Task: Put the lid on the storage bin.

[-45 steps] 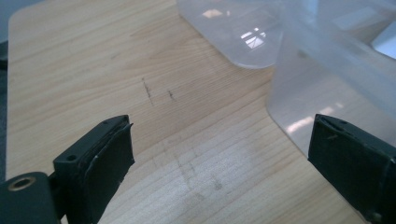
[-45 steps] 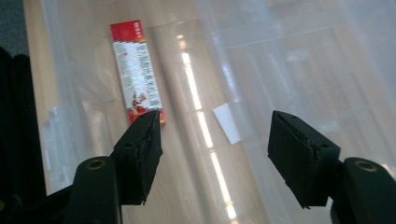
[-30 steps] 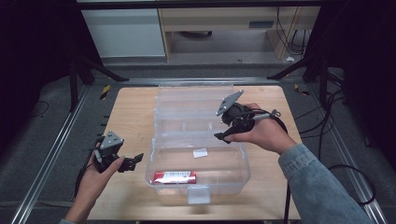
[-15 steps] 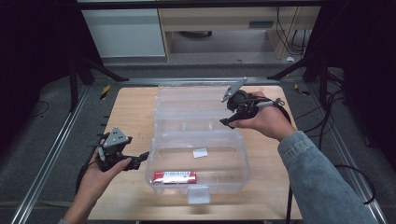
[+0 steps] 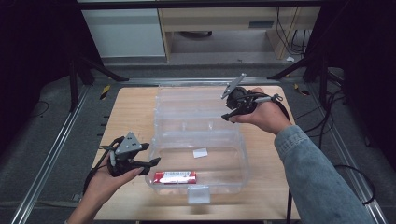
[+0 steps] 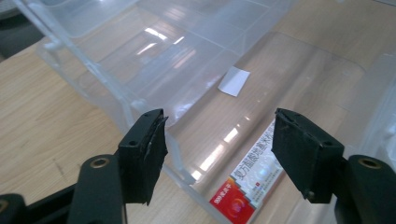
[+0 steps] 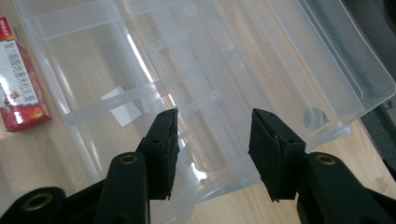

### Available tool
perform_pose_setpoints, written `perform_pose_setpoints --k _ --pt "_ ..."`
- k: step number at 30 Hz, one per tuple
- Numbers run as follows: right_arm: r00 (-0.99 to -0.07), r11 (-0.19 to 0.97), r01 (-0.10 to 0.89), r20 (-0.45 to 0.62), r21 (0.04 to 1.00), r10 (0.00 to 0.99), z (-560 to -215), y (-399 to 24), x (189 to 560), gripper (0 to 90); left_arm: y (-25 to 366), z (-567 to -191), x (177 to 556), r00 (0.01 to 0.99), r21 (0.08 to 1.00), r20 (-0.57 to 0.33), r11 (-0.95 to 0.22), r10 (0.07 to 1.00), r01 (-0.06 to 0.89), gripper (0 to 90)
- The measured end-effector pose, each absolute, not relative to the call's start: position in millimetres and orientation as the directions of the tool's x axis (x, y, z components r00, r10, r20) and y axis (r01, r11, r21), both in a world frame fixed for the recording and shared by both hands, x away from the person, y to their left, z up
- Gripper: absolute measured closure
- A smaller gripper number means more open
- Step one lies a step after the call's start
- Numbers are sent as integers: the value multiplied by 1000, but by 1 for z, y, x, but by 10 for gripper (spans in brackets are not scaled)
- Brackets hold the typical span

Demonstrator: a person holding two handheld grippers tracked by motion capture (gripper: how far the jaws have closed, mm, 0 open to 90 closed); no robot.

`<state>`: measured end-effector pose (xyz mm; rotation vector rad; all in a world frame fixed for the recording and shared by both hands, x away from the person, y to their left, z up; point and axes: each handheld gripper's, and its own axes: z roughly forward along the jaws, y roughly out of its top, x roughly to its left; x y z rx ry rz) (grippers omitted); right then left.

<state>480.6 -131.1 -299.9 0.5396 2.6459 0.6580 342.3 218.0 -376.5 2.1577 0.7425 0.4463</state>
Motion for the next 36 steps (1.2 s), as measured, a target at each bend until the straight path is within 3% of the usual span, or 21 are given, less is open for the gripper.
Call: perform_pose_setpoints --k 13,20,24,28,36 --pt "-881 854 278 -238 440 410 -317 -115 504 556 198 -387 336 826 730 72 -594 558 338 409" --pt "-895 879 267 -236 395 378 -327 -110 511 636 195 -391 326 864 715 70 -629 499 305 387" --pt "-906 891 246 -236 382 352 -325 -108 509 731 194 -390 323 872 719 67 -630 485 295 338" --pt "-905 892 250 -238 376 354 -324 -108 508 740 195 -394 320 884 730 56 -623 464 281 266" --pt "-905 894 243 -244 377 349 -325 -108 508 739 196 -406 317 904 711 29 -644 427 282 238"
